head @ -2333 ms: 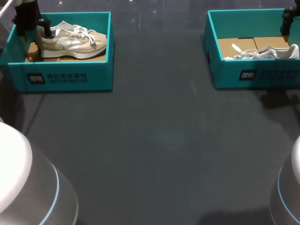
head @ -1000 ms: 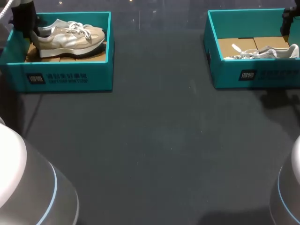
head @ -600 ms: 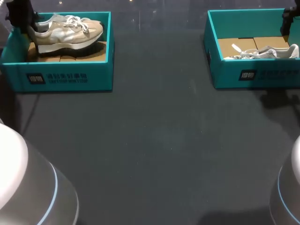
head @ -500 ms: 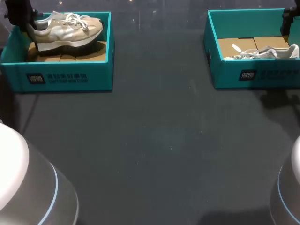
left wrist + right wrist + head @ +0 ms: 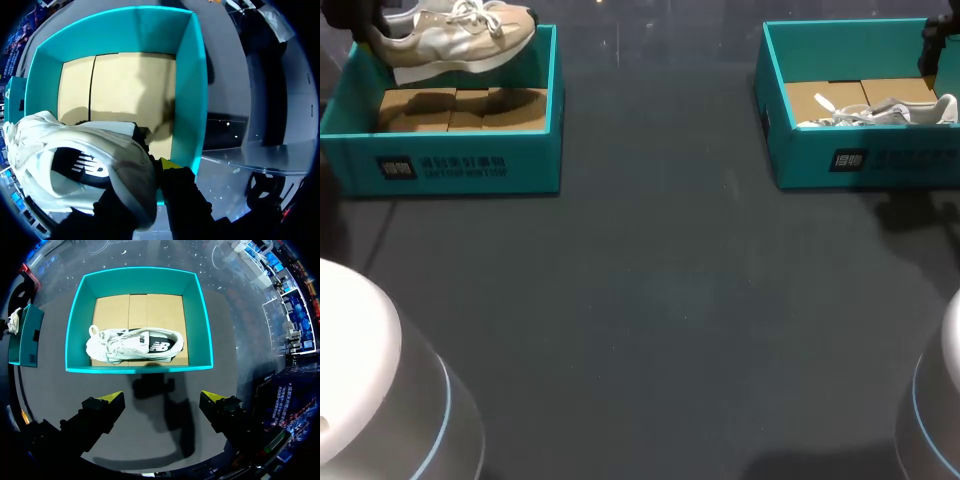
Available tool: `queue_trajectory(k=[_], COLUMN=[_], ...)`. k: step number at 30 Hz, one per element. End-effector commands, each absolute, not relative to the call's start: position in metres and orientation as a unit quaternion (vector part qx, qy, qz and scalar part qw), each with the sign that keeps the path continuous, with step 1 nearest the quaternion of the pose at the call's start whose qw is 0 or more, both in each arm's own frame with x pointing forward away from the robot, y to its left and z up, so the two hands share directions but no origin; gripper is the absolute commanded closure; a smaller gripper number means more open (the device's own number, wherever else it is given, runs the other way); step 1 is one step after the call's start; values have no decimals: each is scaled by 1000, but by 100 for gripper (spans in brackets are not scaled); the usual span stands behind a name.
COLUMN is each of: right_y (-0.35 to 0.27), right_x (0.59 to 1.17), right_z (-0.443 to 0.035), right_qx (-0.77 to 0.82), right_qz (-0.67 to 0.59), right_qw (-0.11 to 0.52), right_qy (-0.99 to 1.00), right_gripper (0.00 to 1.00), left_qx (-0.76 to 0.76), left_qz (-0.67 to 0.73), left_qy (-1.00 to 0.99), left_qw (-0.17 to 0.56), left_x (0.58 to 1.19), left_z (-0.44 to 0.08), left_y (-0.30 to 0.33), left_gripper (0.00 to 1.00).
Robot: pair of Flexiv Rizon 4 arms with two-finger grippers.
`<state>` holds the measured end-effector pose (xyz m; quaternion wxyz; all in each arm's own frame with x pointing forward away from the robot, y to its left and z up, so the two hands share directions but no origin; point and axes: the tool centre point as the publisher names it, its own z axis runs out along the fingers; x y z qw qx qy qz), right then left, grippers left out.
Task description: Take the shoe out of the shoebox, open the shoe tongue, remove and reinsert the insole, then place the shoe into the shoebox
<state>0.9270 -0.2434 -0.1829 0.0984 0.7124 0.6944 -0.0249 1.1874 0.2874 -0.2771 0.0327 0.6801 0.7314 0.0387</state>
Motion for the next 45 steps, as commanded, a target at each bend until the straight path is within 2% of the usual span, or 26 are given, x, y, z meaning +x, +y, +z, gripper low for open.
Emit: queue_trajectory(k=[1,14,31,45], right_y=[-243,-243,-243,-243], right_x=[926,926,926,926], right_z=[-183,-183,-183,-183], right_qx=[712,712,712,712], right_qz=[-25,-25,-25,-25], right_qw=[99,99,99,99], right_qy=[694,694,694,694], right_gripper=[0,0,0,0], left_qx=[679,688,659,659], left_qz=[64,86,89,89], left_qy=[730,719,745,745], left_qw=[49,56,54,54], left_x=[1162,1125,1036,1036], left_z=[-242,-175,-105,-105], left_y=[284,274,243,243], left_gripper=[100,100,100,100])
